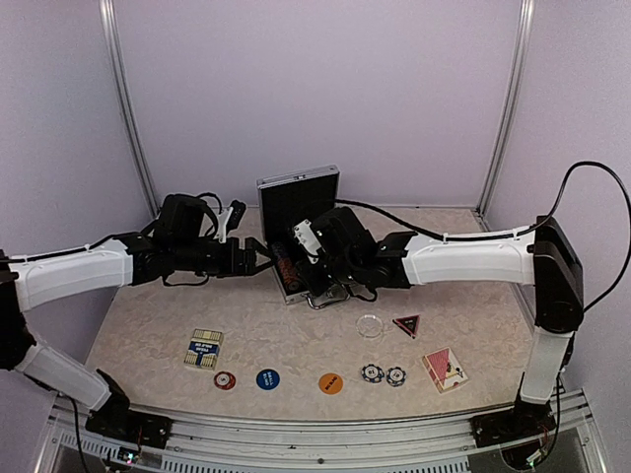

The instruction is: Pack up texas hold em set

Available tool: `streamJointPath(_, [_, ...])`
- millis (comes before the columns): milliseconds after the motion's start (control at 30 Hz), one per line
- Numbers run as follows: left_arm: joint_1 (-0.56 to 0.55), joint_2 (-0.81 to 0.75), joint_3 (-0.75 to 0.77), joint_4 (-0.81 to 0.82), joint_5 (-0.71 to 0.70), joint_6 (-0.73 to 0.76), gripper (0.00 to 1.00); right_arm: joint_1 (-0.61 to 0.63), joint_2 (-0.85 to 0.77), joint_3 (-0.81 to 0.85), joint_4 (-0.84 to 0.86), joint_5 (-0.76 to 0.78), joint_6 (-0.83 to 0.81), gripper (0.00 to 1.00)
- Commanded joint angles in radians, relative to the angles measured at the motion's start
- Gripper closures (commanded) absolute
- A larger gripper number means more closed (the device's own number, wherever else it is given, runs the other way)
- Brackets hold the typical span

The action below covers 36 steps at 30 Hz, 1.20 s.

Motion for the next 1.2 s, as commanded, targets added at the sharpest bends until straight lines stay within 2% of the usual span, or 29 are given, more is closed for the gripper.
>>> streamJointPath(0, [0.018,0.079,0.081,0.071,0.160,0.020,0.10,0.023,-0.056,-0.030,0.060,0.008,-0.025,0.60])
streamJointPath(267, [0.015,0.197,0.159,0.120,0.286,0.046,0.14,0.039,-0.098,-0.055,0.062,-0.005,-0.029,0.60])
streamJointPath(600, [0.012,0.279,0.191,0.134,0.331,0.061,0.27,0.046,-0.121,-0.060,0.052,-0.016,-0.029,0.60])
streamJointPath(1167, [-0.012,0.321,0.202,0.160,0.362,0.070,0.42,0.051,-0.113,-0.033,0.032,-0.028,-0.031,0.59])
